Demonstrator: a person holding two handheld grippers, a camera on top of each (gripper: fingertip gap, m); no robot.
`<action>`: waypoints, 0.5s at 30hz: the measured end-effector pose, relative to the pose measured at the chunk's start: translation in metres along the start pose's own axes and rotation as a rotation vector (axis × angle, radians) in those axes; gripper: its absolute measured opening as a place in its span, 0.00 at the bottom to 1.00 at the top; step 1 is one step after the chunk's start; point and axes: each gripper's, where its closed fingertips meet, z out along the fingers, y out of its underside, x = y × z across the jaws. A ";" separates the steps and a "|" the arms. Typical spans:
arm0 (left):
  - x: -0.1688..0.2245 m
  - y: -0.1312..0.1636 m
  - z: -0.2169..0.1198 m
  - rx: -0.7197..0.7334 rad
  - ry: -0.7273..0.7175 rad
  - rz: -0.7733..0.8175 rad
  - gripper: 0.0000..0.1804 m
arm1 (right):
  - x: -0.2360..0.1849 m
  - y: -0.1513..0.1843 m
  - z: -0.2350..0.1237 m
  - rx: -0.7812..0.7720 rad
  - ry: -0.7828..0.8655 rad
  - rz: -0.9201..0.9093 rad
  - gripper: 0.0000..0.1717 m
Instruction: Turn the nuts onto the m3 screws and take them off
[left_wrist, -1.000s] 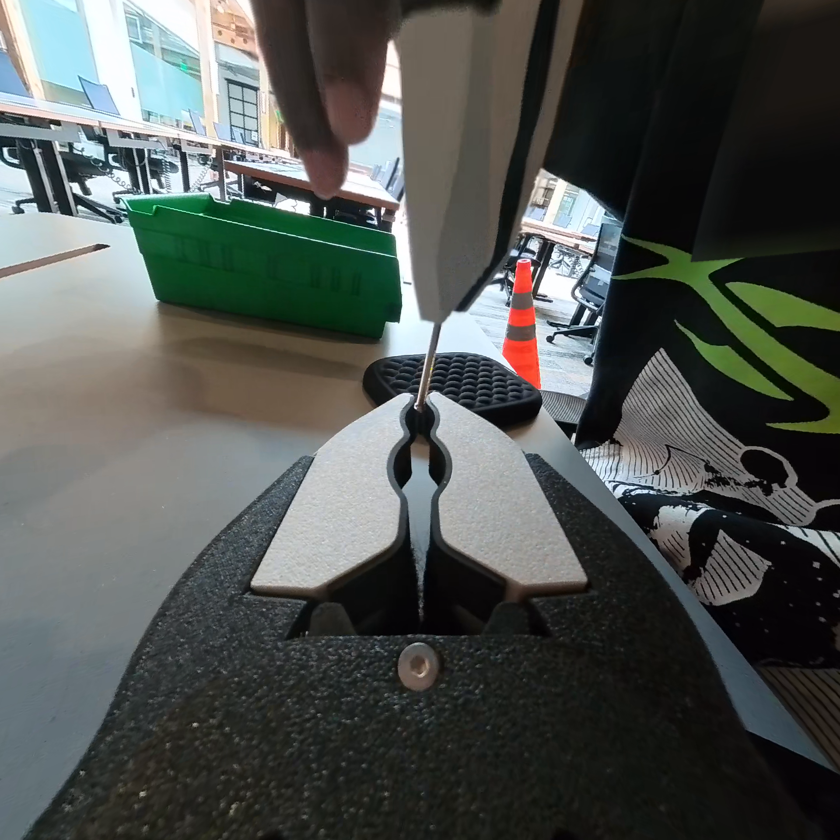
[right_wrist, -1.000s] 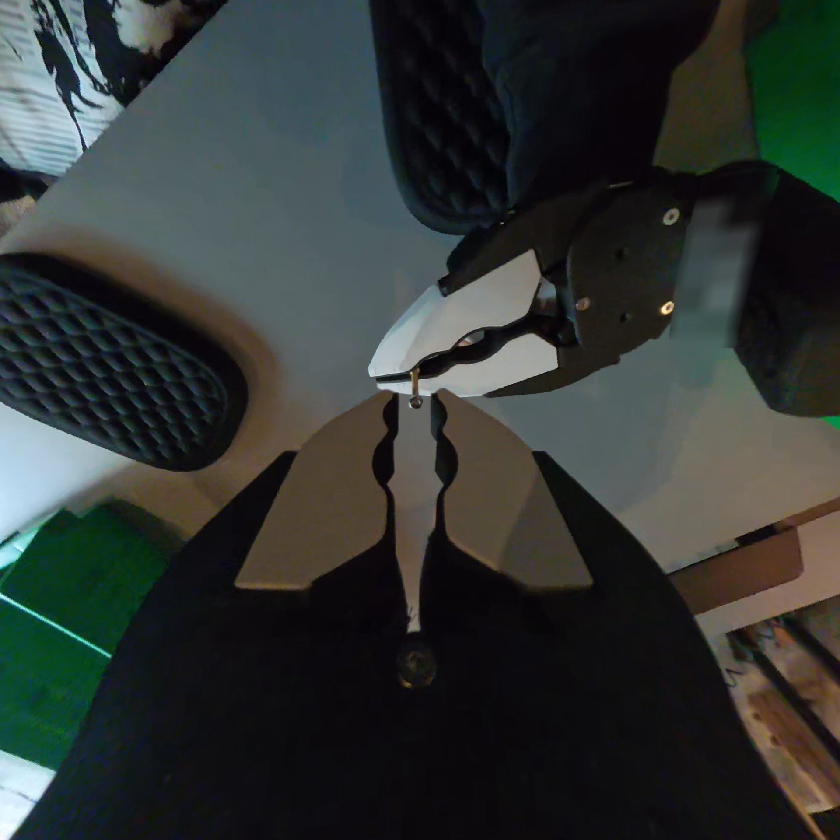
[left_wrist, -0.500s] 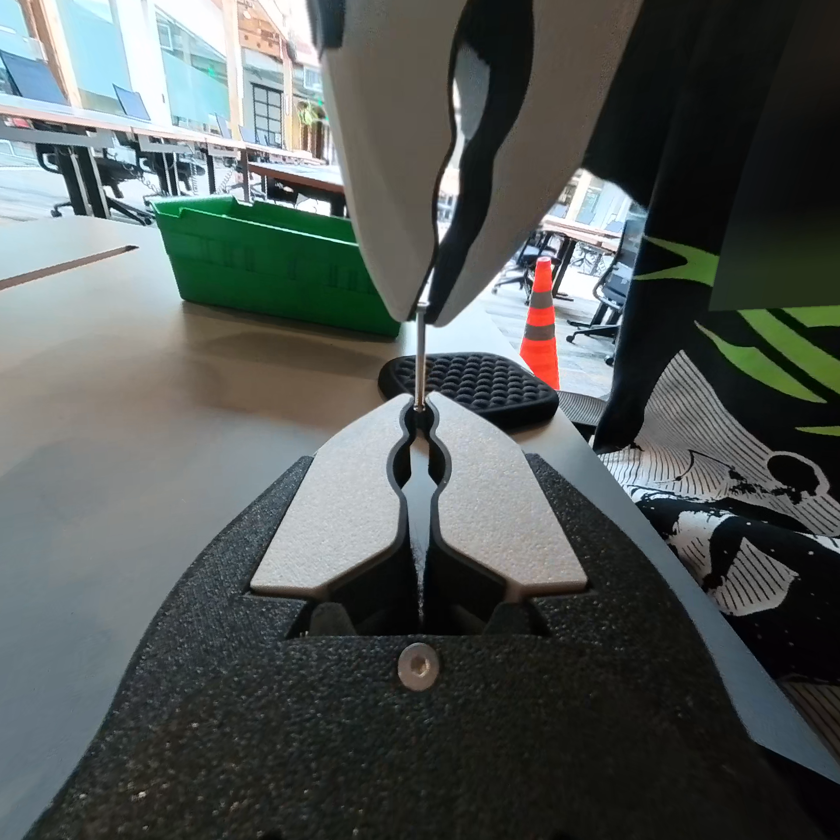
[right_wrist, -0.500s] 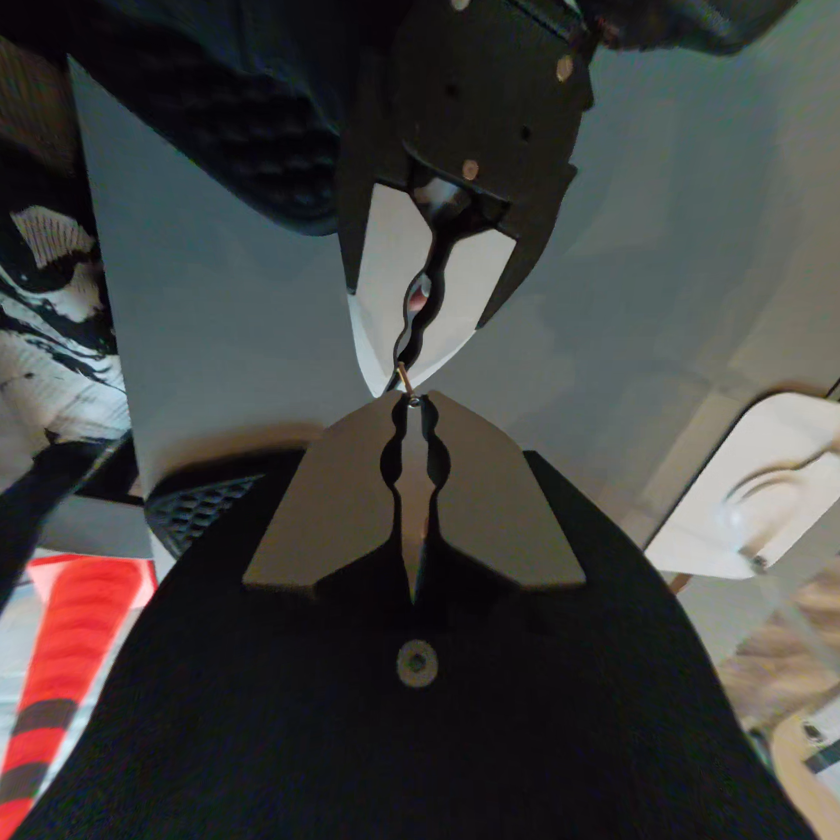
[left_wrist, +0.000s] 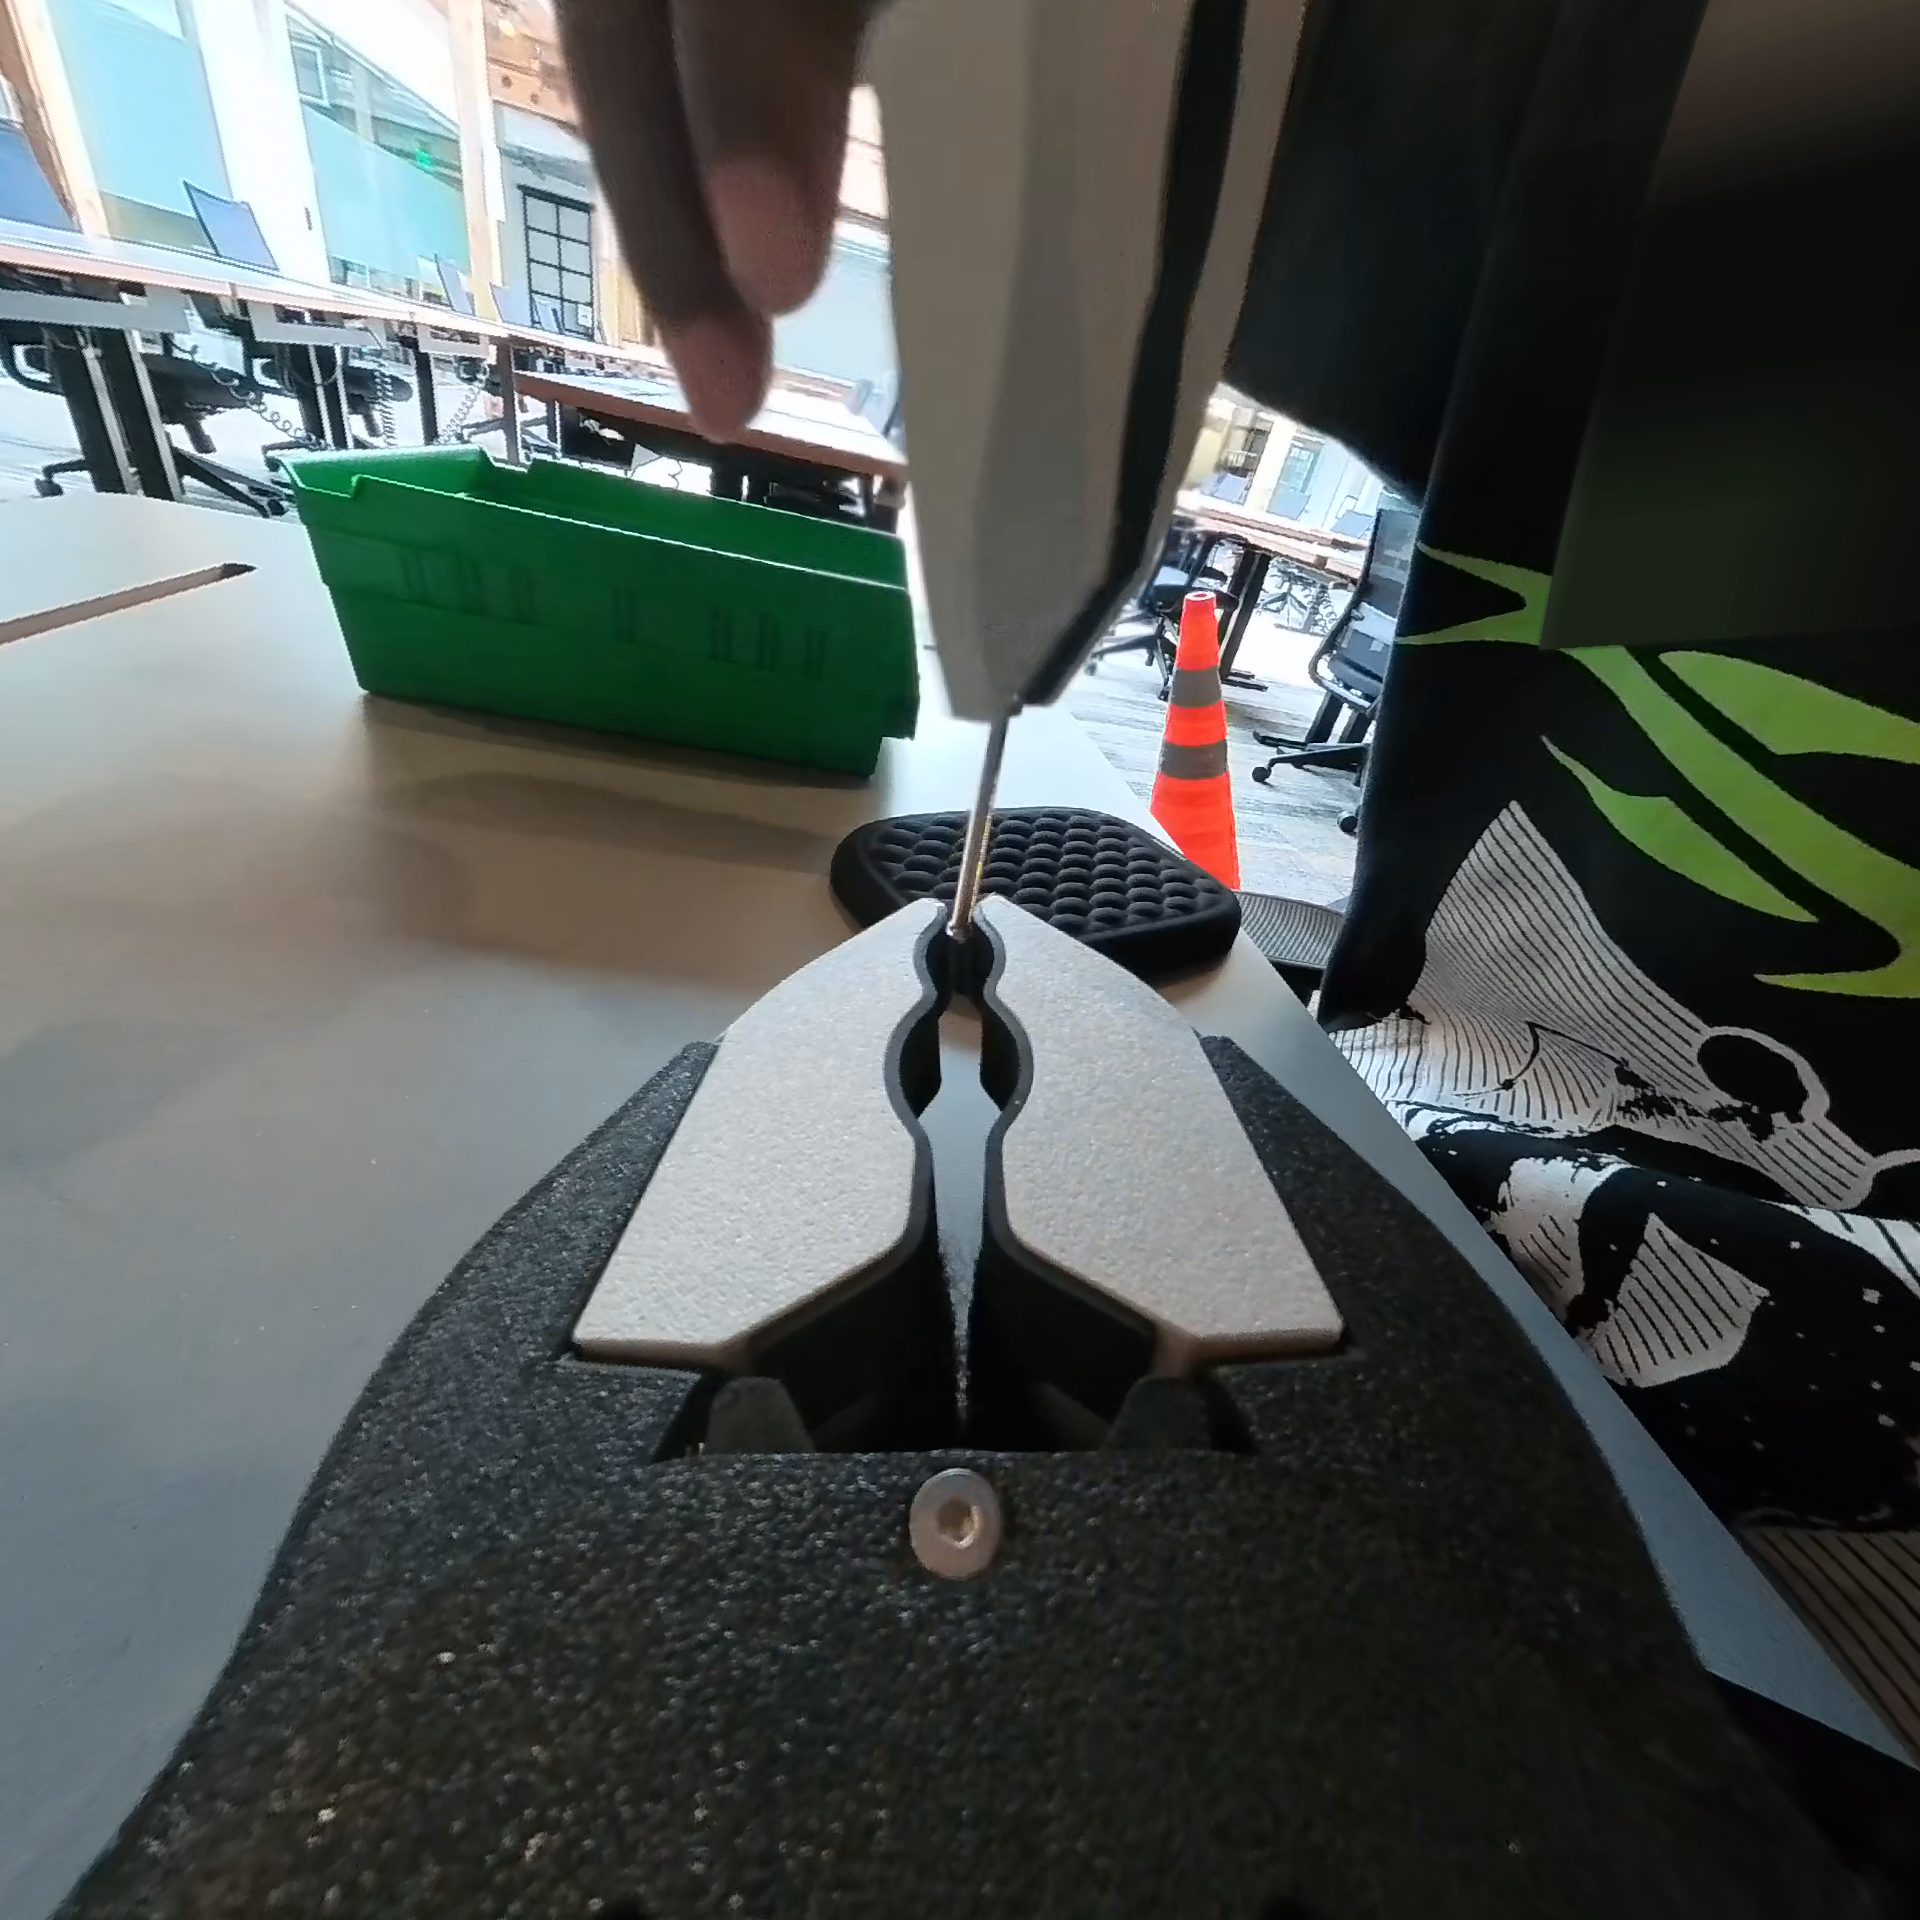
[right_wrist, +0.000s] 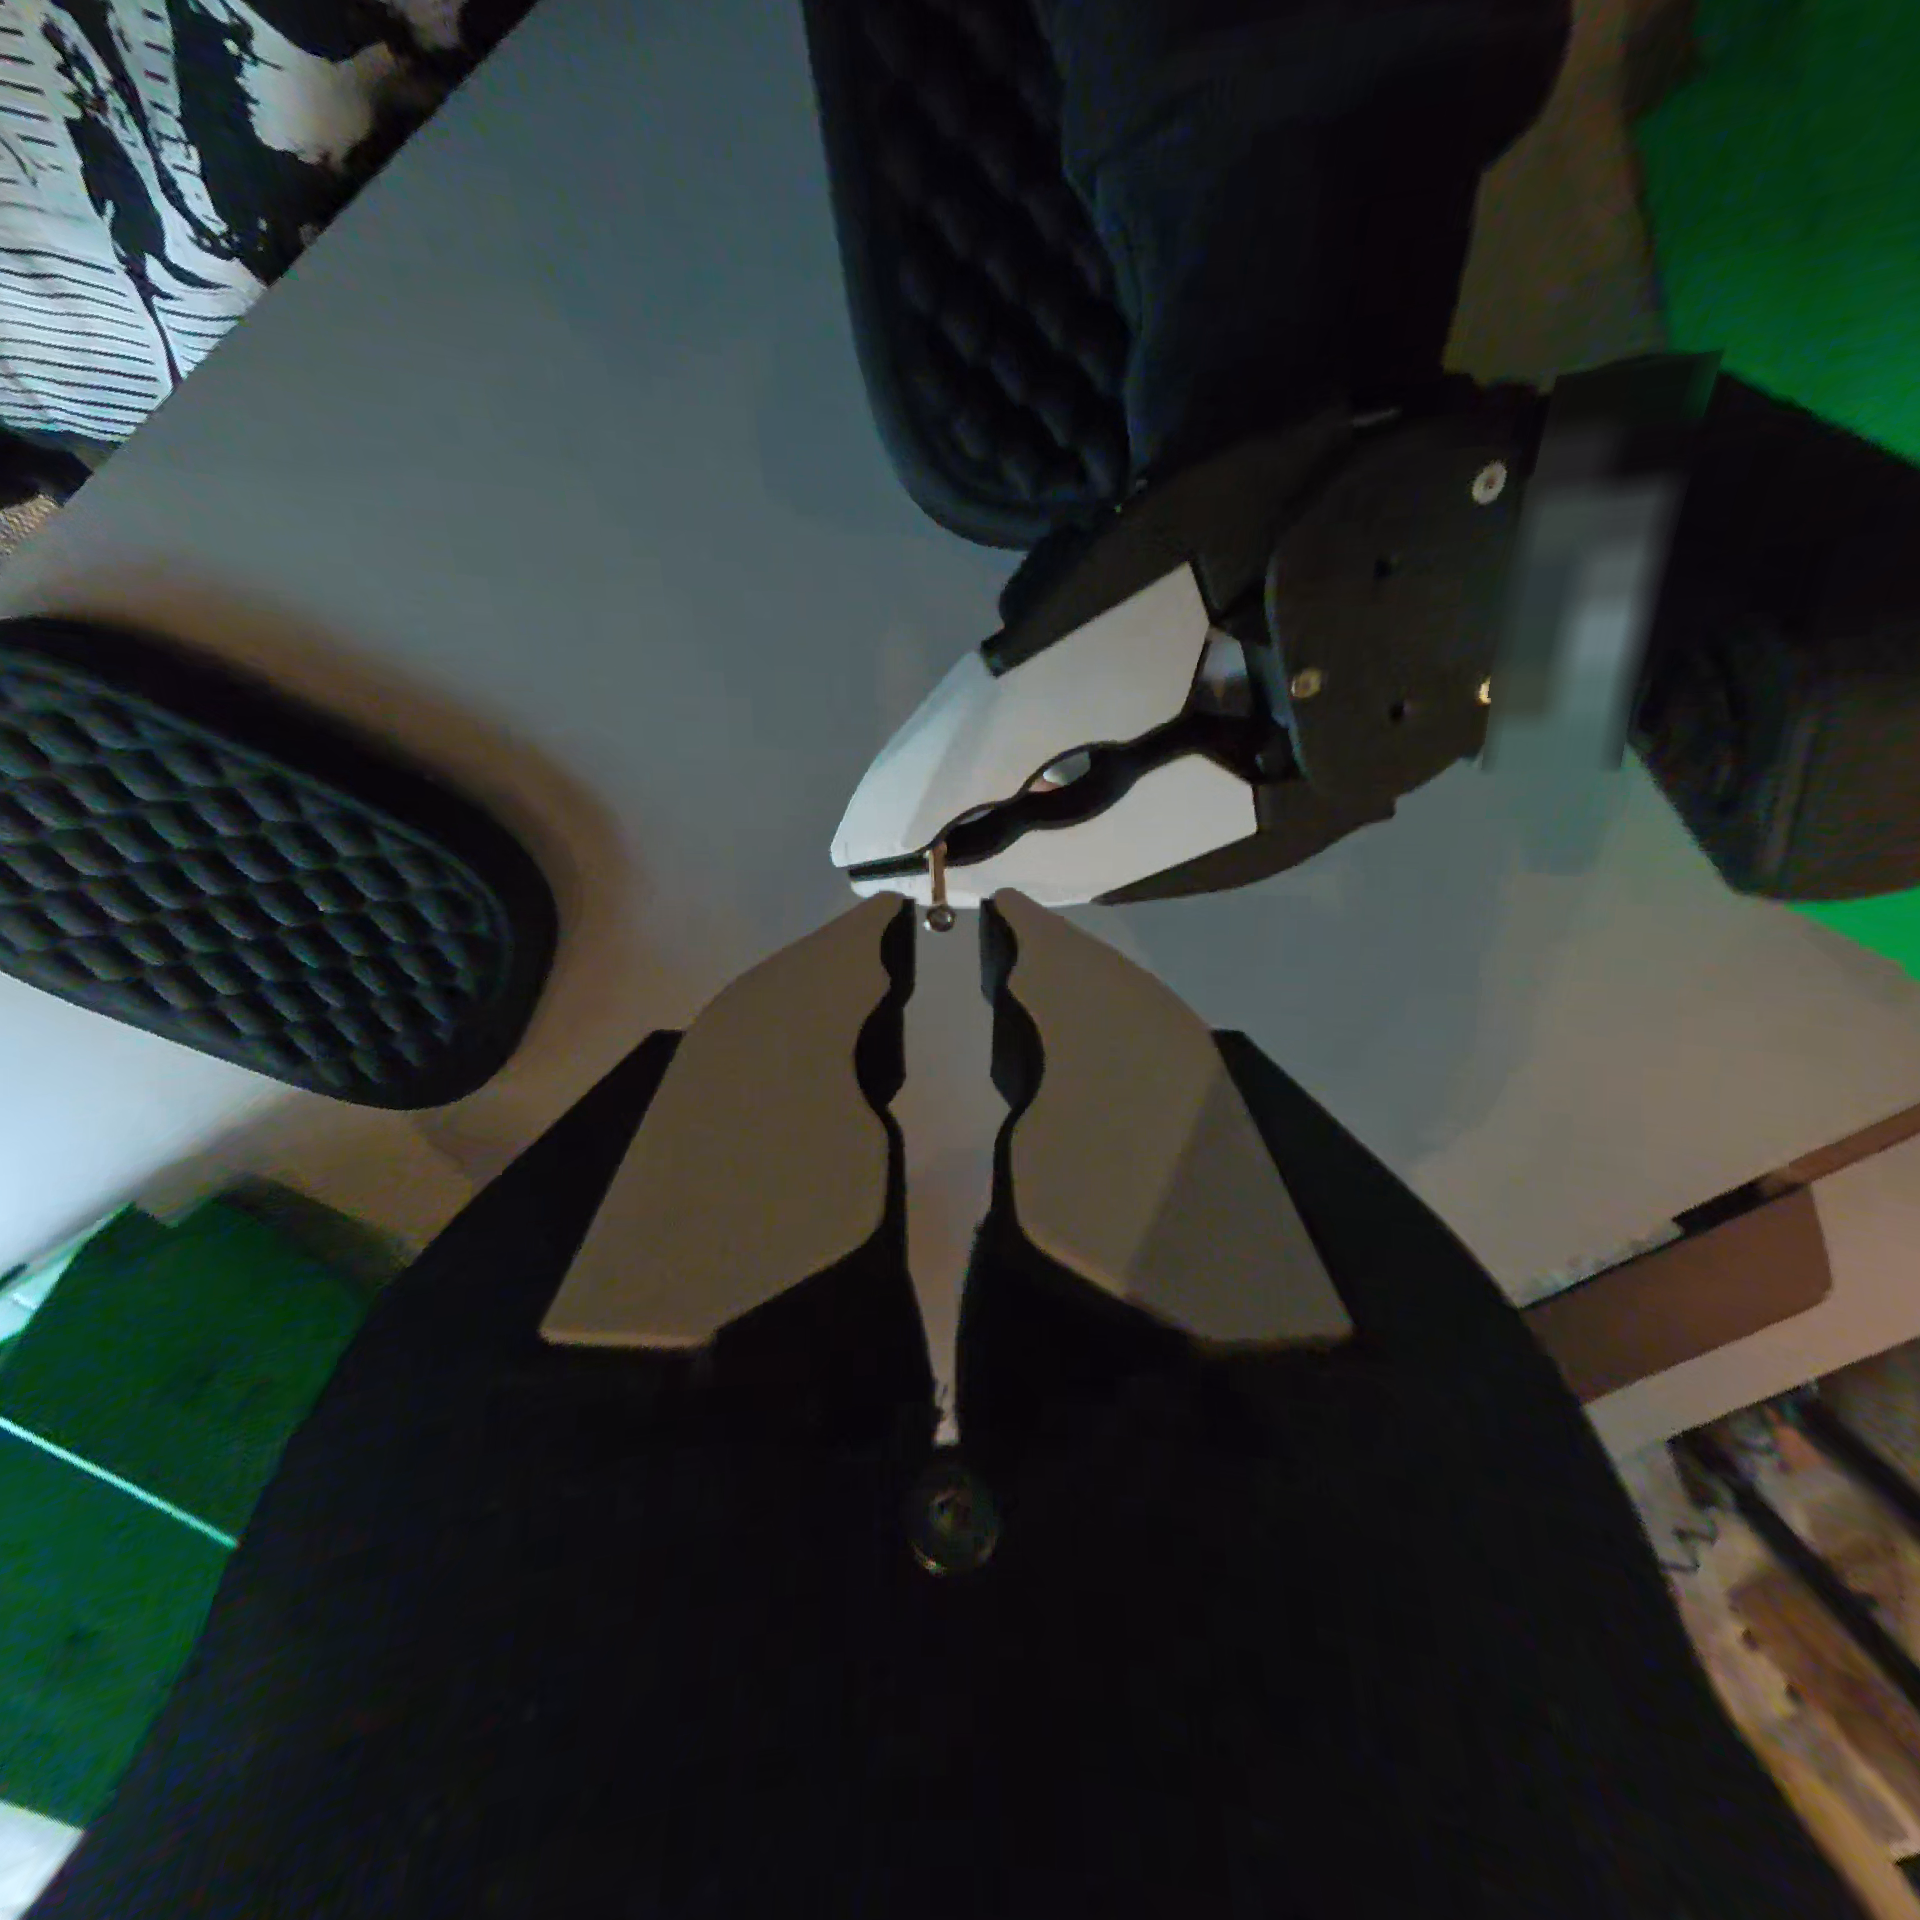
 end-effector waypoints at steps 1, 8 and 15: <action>0.000 0.000 0.000 0.000 0.000 0.000 0.00 | 0.001 -0.002 0.000 0.006 0.000 -0.013 0.05; -0.002 -0.001 -0.001 0.007 -0.019 0.006 0.00 | 0.004 0.005 0.000 -0.009 0.039 0.253 0.01; -0.002 0.001 0.001 -0.008 -0.024 0.012 0.00 | 0.000 0.006 0.001 -0.017 0.135 0.726 0.05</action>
